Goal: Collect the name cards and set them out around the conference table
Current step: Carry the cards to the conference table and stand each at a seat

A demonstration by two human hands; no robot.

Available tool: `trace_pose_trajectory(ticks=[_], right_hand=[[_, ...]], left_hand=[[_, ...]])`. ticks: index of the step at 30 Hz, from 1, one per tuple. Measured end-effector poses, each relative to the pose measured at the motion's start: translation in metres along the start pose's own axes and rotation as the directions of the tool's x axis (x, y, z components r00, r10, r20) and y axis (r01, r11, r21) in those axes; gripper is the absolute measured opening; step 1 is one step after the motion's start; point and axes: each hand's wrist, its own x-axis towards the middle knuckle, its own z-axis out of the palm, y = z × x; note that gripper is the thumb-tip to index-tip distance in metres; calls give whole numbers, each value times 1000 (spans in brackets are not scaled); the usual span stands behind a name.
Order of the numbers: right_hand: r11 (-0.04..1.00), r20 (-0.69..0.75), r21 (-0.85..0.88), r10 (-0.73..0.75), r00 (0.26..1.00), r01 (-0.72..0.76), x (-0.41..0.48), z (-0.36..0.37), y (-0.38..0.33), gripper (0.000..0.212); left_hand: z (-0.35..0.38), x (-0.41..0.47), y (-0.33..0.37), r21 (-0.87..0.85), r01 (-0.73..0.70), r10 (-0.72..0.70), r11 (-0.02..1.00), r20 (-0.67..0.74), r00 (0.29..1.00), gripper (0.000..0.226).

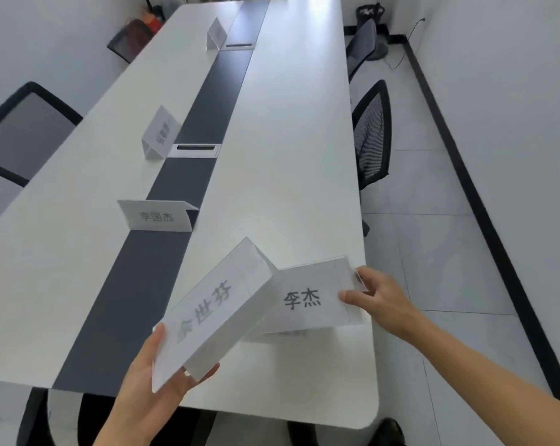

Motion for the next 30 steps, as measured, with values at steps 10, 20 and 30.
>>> trace_pose_trajectory(ticks=[10, 20, 30], right_hand=[[966, -305, 256, 40, 951, 42, -76, -167, 29, 31], [959, -339, 281, 117, 934, -18, -73, -318, 74, 20], [967, -254, 250, 119, 960, -54, 62, -387, 51, 24]], left_hand=[[146, 13, -54, -2, -10, 10, 1000, 98, 995, 37], [278, 39, -145, -54, 18, -12, 998, 110, 994, 66], [316, 147, -128, -163, -119, 113, 979, -46, 993, 63]])
